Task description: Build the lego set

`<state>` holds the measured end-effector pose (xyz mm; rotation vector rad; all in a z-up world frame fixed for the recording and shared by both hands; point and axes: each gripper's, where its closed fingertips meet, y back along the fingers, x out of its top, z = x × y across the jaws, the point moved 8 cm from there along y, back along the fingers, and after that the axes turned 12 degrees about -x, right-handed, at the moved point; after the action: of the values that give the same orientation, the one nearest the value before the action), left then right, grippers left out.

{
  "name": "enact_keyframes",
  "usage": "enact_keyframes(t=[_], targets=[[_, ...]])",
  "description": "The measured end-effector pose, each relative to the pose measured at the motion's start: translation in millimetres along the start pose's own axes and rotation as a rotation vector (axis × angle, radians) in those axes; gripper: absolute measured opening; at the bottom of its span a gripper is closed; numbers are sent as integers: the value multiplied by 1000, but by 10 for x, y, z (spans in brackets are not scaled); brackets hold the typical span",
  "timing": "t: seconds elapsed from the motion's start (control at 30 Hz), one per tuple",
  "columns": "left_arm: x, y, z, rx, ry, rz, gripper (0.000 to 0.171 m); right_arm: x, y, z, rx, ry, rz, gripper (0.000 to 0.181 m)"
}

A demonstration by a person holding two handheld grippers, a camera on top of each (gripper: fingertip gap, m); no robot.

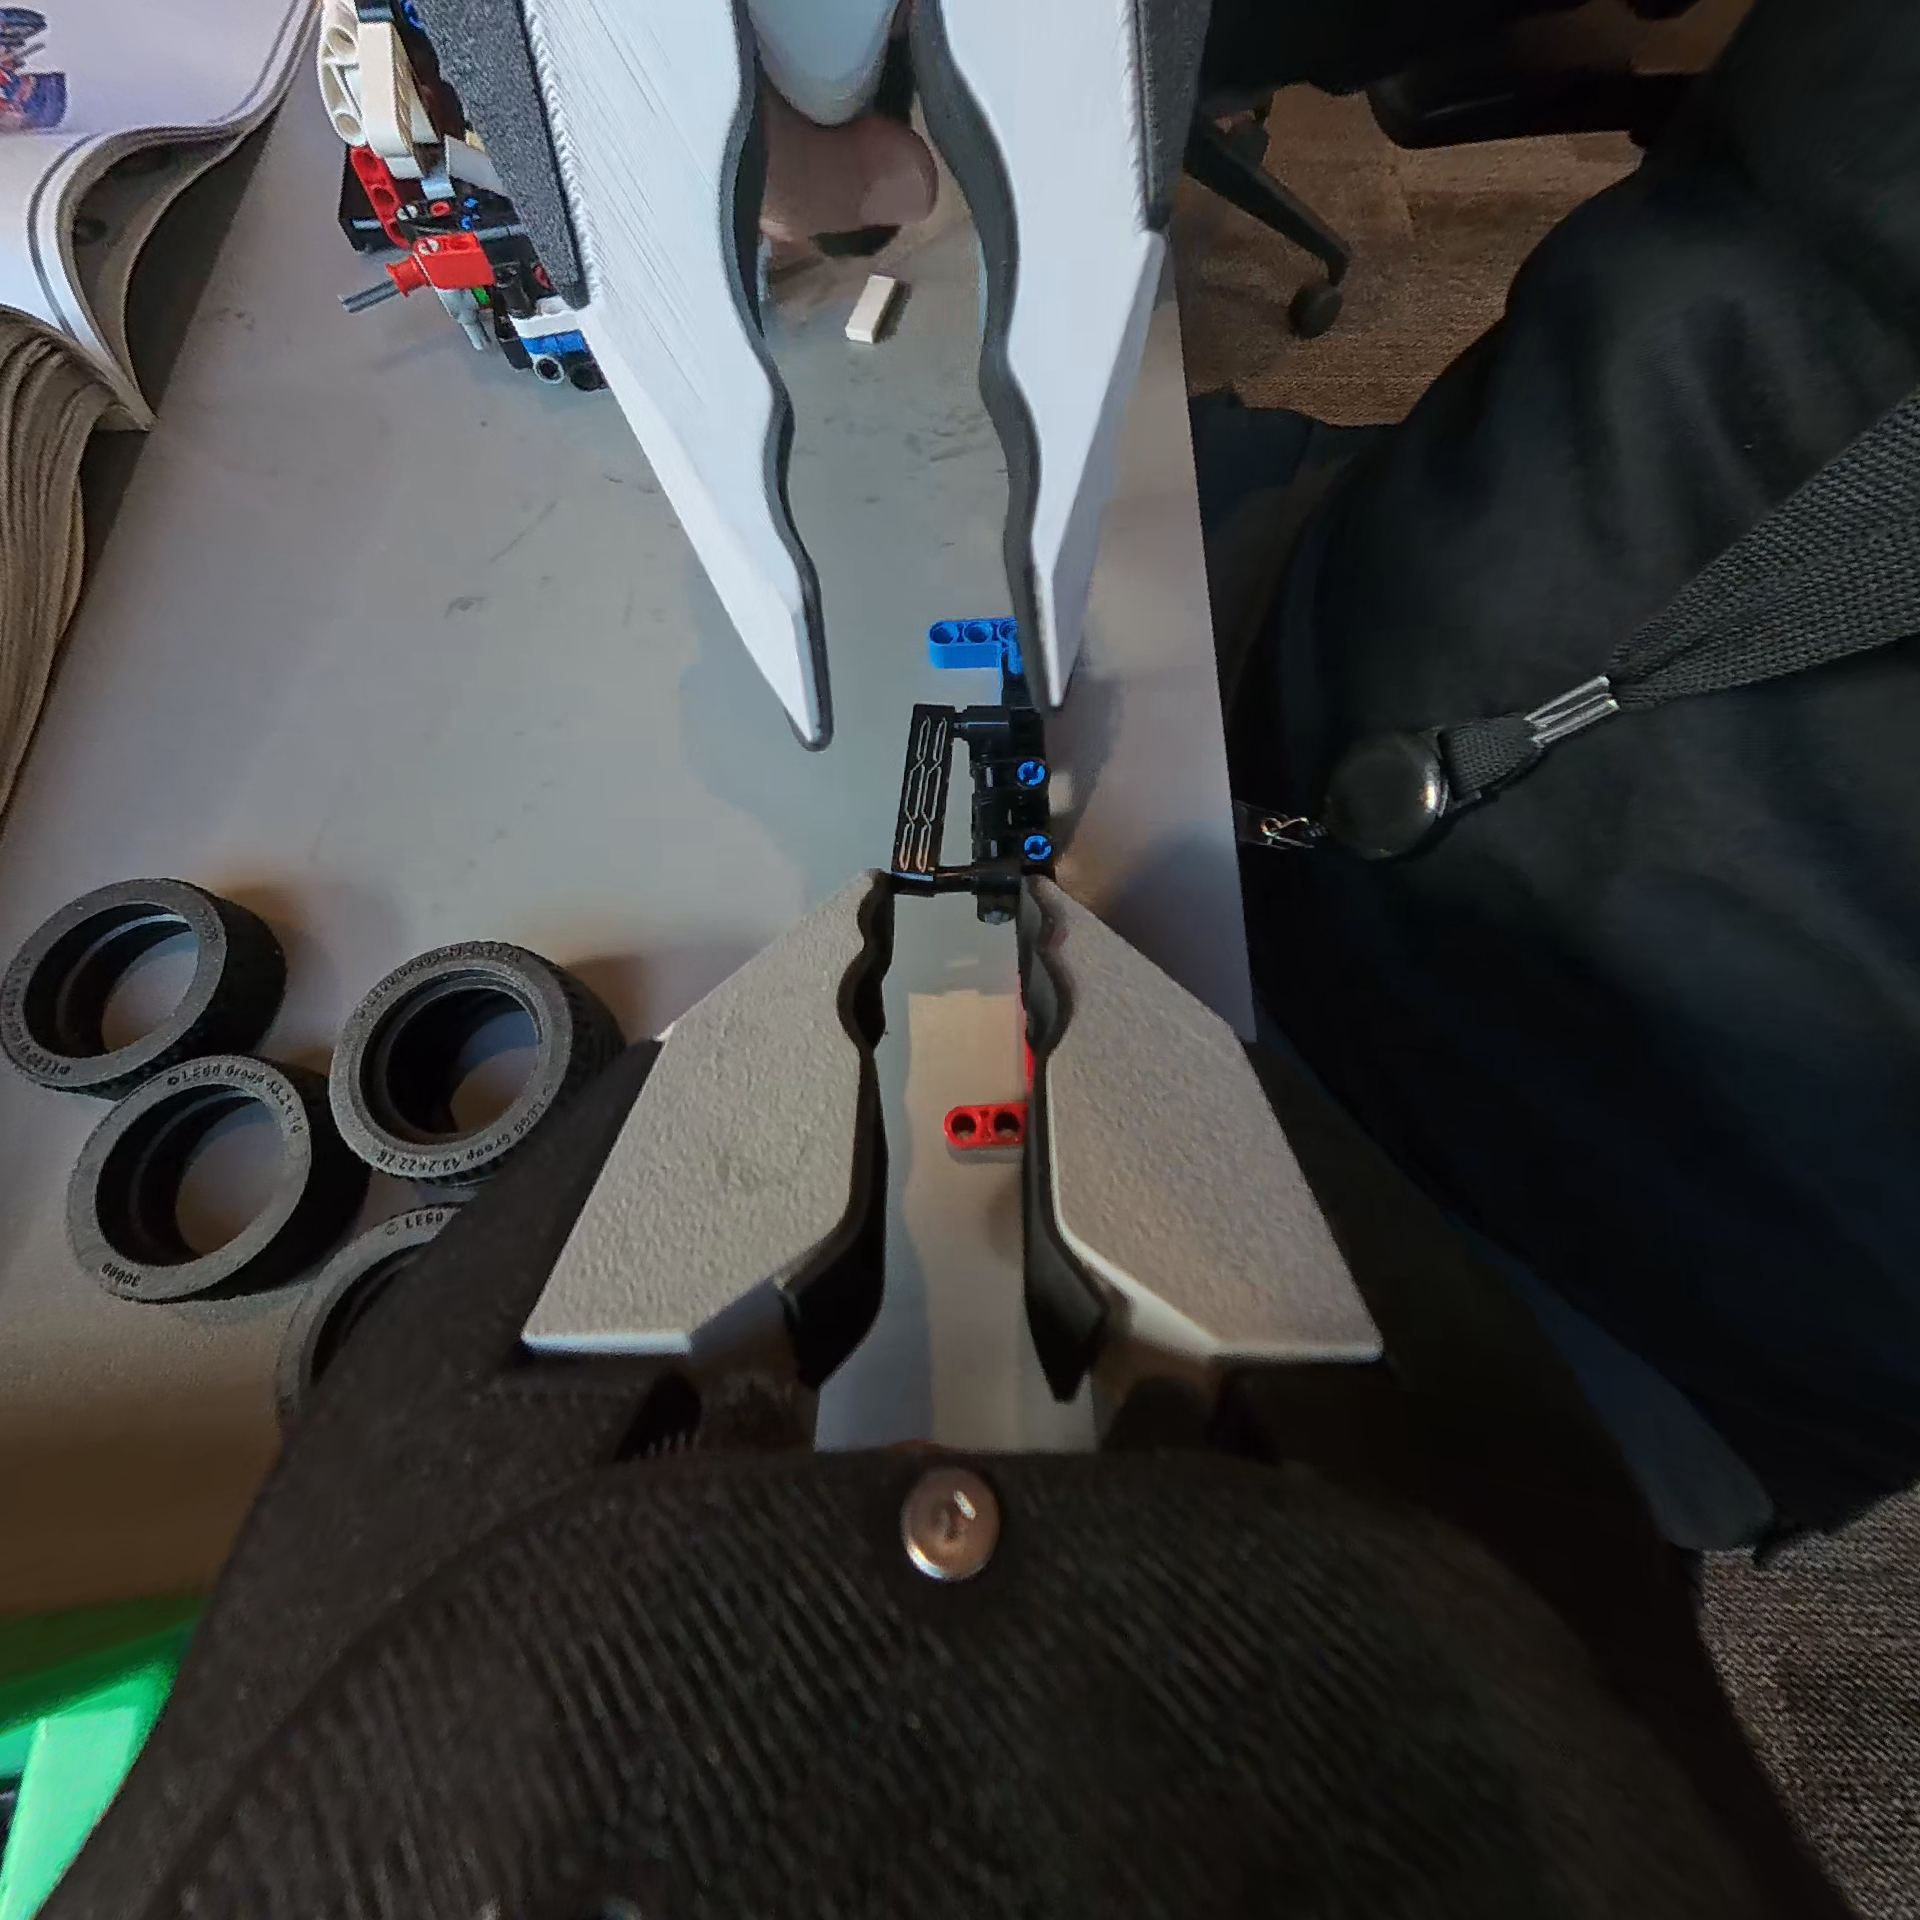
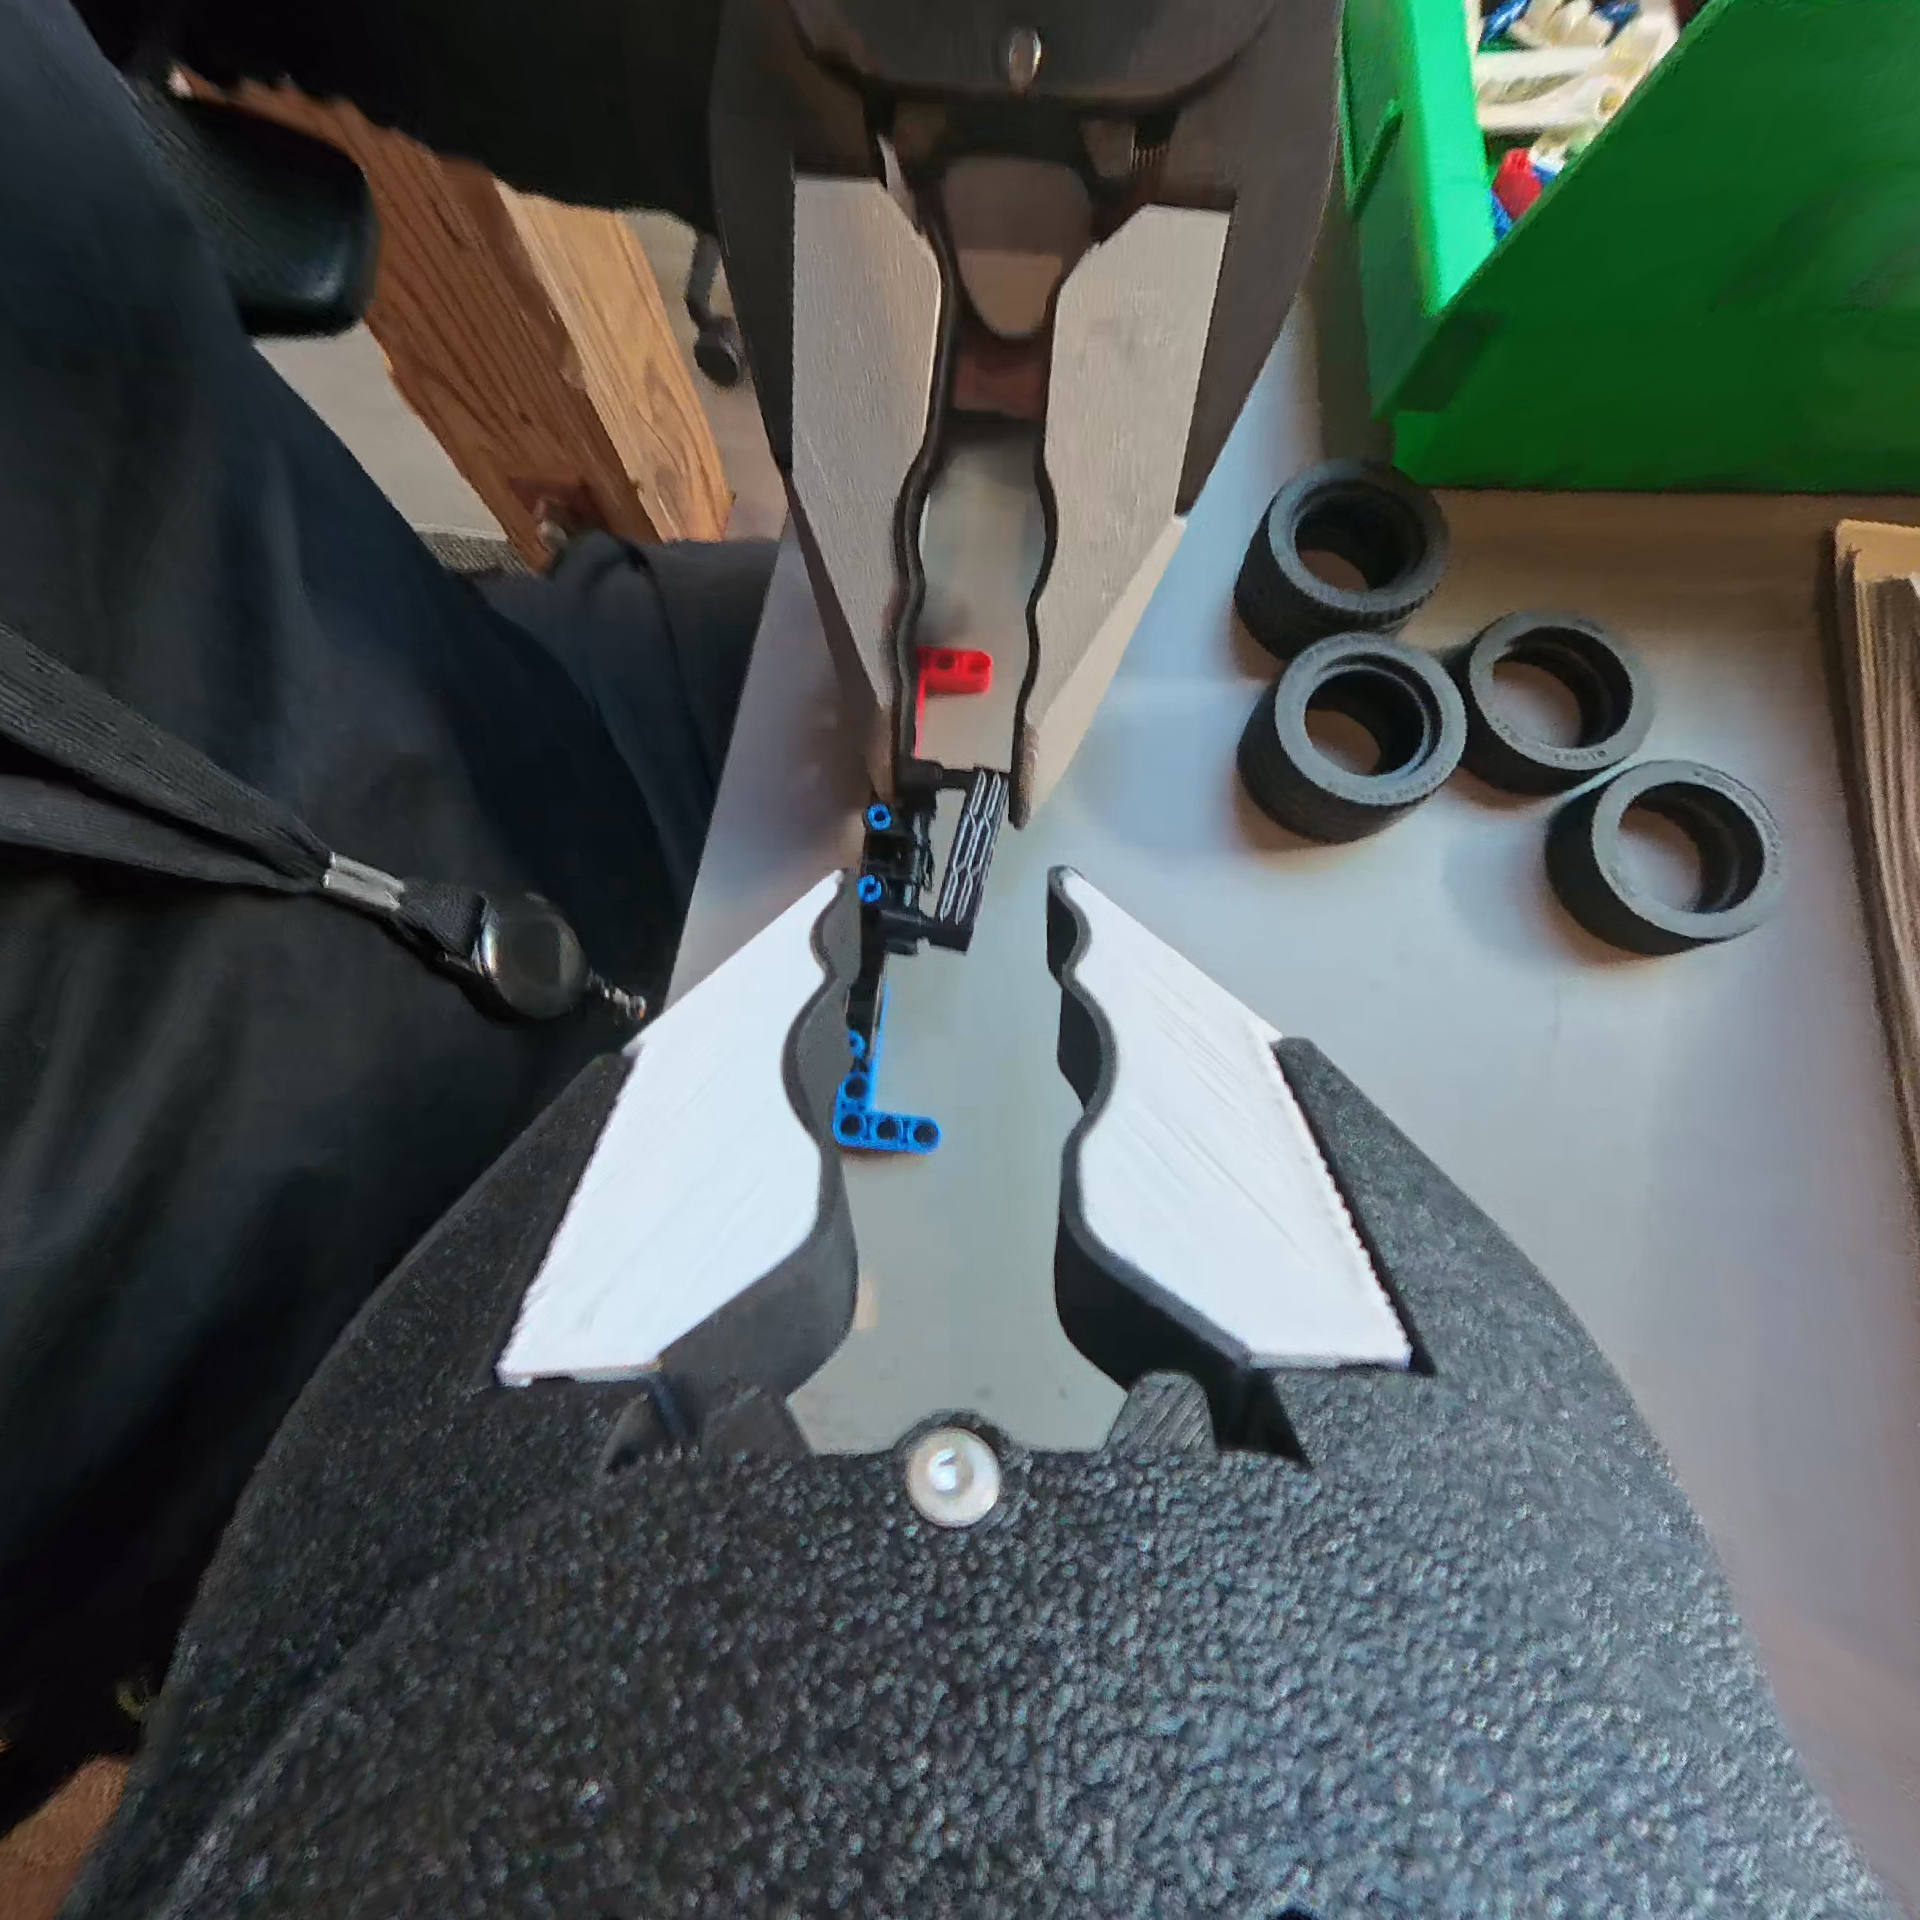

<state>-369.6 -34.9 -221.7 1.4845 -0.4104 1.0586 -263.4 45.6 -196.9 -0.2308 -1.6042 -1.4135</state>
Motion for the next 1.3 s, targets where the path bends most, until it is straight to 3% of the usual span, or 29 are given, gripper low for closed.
enact_keyframes(t=[0.3,0.6,0.77,1.03,1.3], targets=[[2,-1,10,21,17,3,22,103,-206,-55,-25,-14,-18,20],[-4,6,25,42,19,-3,22,114,-222,-89,-11,-10,-5,28],[1,0,38,31,17,-12,21,100,-235,-73,-15,-22,16,20],[5,-4,54,43,-13,-21,21,113,-229,-125,-54,139,35,19],[15,-7,21,51,36,12,22,120,-200,-121,-111,191,19,20]])
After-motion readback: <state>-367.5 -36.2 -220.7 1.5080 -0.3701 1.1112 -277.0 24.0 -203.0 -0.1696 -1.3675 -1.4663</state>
